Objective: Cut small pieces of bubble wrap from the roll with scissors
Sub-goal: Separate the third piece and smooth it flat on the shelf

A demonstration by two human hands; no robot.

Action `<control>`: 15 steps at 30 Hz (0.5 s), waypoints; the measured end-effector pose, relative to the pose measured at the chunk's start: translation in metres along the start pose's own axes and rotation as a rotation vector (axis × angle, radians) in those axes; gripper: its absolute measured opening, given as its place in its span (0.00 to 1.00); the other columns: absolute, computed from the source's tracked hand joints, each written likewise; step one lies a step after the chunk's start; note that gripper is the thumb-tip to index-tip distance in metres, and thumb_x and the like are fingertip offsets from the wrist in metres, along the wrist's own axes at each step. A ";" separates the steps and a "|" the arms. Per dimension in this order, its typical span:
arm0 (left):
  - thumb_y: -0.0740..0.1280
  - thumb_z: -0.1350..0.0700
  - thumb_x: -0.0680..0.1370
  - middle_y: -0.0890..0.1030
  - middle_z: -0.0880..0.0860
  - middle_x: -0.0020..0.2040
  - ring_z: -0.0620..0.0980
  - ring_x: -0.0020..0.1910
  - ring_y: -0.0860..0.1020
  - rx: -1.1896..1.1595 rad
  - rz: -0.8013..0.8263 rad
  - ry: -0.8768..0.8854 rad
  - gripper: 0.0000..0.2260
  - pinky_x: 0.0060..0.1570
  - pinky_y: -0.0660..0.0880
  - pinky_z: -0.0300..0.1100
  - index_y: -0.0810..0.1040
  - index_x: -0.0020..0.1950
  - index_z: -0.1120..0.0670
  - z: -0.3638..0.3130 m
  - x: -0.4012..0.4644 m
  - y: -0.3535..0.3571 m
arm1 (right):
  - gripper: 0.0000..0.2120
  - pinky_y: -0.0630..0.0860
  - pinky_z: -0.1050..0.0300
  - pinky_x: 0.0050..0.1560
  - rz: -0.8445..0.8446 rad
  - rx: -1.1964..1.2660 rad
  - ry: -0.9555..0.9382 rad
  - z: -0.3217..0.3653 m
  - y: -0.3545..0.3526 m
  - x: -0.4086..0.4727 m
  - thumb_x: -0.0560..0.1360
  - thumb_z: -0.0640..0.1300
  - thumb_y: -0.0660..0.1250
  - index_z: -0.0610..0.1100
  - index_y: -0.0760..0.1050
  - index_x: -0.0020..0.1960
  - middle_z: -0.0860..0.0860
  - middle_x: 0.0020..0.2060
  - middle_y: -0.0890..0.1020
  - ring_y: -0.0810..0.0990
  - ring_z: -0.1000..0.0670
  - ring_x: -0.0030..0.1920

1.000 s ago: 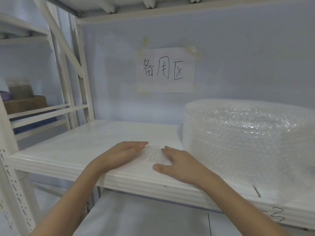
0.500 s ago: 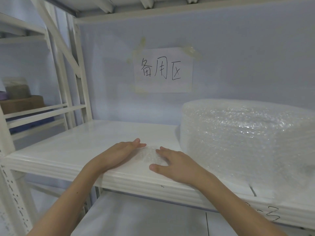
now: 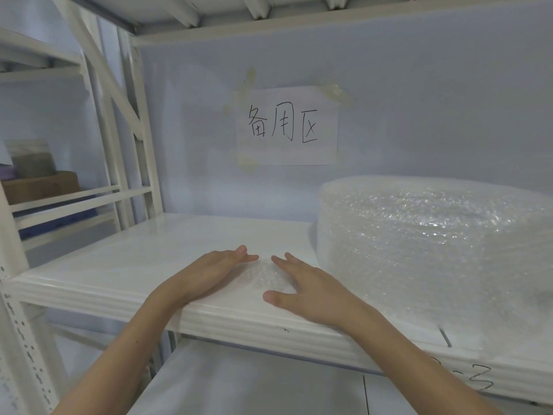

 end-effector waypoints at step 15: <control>0.47 0.33 0.80 0.75 0.44 0.71 0.46 0.67 0.71 -0.068 -0.118 -0.033 0.27 0.63 0.59 0.41 0.83 0.59 0.39 0.001 -0.005 -0.012 | 0.44 0.55 0.52 0.75 -0.038 0.035 -0.002 0.002 -0.006 -0.002 0.70 0.68 0.64 0.56 0.48 0.79 0.54 0.79 0.53 0.53 0.53 0.78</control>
Point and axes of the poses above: each hand's wrist, its own x-axis towards the middle knuckle, its own y-axis out of the palm, z = x × y, the point moved 9 cm from there along x, towards the middle knuckle
